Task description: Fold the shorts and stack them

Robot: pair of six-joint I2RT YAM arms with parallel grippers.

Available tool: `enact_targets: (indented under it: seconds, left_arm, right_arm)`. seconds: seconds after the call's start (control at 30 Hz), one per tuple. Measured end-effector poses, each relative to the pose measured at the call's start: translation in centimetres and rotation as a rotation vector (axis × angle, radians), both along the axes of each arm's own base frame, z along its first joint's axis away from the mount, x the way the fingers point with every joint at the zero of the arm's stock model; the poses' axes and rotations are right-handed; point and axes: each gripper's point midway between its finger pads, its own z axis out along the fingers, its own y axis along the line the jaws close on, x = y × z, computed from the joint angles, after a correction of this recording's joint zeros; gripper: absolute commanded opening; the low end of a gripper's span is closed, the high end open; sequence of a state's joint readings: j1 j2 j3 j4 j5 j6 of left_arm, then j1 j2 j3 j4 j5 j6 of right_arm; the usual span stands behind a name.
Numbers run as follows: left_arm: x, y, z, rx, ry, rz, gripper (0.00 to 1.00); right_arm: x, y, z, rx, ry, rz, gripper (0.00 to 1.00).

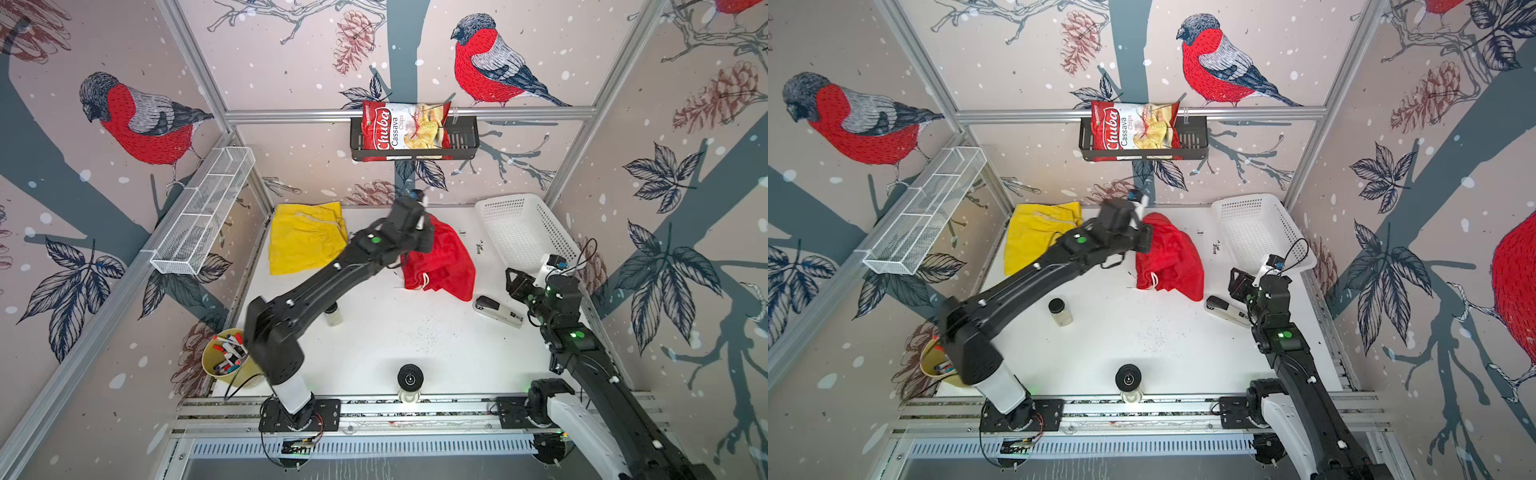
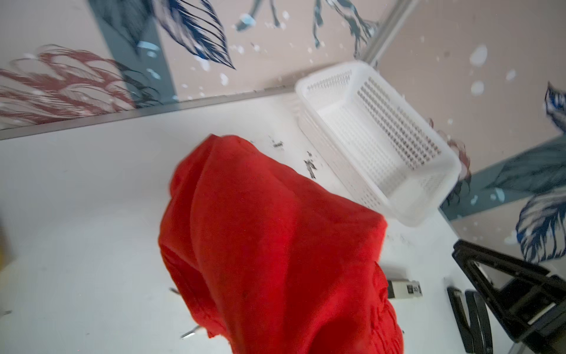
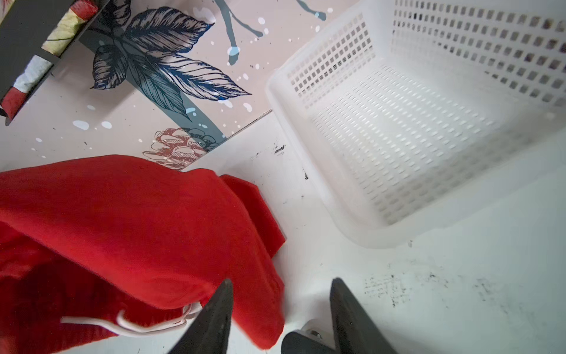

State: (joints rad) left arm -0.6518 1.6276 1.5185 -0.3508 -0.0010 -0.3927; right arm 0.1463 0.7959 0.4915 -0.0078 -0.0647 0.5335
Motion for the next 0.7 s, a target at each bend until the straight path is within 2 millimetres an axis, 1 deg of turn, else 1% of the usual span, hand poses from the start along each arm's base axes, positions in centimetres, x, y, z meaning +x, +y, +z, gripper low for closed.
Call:
enact_targets:
  seconds: [0.03, 0.1, 0.13, 0.17, 0.2, 0.23, 0.3, 0.37, 0.43, 0.47, 0.53, 0.6, 0.63, 0.7]
  left_arm:
    - [0.9, 2.1, -1.0, -0.011, 0.016, 0.034, 0.22]
    - [2.7, 6.3, -4.7, -0.03, 0.102, 0.106, 0.58]
    - [3.2, 7.8, -6.3, -0.041, 0.15, 0.13, 0.64]
    - [3.8, 9.3, -8.0, -0.06, 0.202, 0.151, 0.67]
    - [4.4, 10.1, -9.2, -0.076, 0.236, 0.157, 0.69]
    - [4.7, 10.6, -10.0, -0.099, 0.269, 0.166, 0.7]
    - [4.9, 11.0, -11.7, -0.113, 0.323, 0.161, 0.71]
    - [4.7, 10.9, -12.1, -0.132, 0.351, 0.162, 0.71]
    - [4.6, 10.9, -11.7, -0.141, 0.346, 0.159, 0.71]
    - [4.5, 11.0, -11.3, -0.142, 0.34, 0.16, 0.72]
    - [3.9, 11.3, -10.8, -0.139, 0.331, 0.168, 0.73]
    - [2.9, 11.7, -10.5, -0.132, 0.333, 0.172, 0.77]
    - [2.4, 11.9, -10.7, -0.121, 0.334, 0.18, 0.78]
    - [0.7, 12.5, -11.9, -0.083, 0.357, 0.195, 0.84]
  right_arm:
    - [0.4, 0.4, -0.1, 0.002, 0.007, 0.012, 0.53]
    - [1.5, 1.7, -0.2, 0.004, 0.022, 0.051, 0.56]
    - [1.8, 2.2, -0.3, 0.002, 0.034, 0.064, 0.58]
    - [2.4, 3.0, -0.4, -0.002, 0.048, 0.084, 0.59]
    - [3.1, 4.1, -0.4, -0.01, 0.059, 0.112, 0.59]
    - [3.5, 5.0, -0.3, -0.017, 0.067, 0.137, 0.59]
    - [4.6, 7.6, 0.0, -0.045, 0.077, 0.2, 0.59]
    - [5.3, 10.4, 0.0, -0.079, 0.083, 0.274, 0.63]
    - [5.6, 12.9, -0.5, -0.119, 0.093, 0.337, 0.71]
    - [5.5, 14.3, -1.1, -0.143, 0.105, 0.374, 0.74]
    - [4.9, 16.5, -2.3, -0.197, 0.13, 0.44, 0.82]
    - [4.0, 18.4, -3.6, -0.262, 0.147, 0.494, 0.9]
    - [3.6, 19.1, -4.4, -0.29, 0.157, 0.517, 0.93]
    - [2.5, 20.2, -6.5, -0.359, 0.192, 0.555, 0.97]
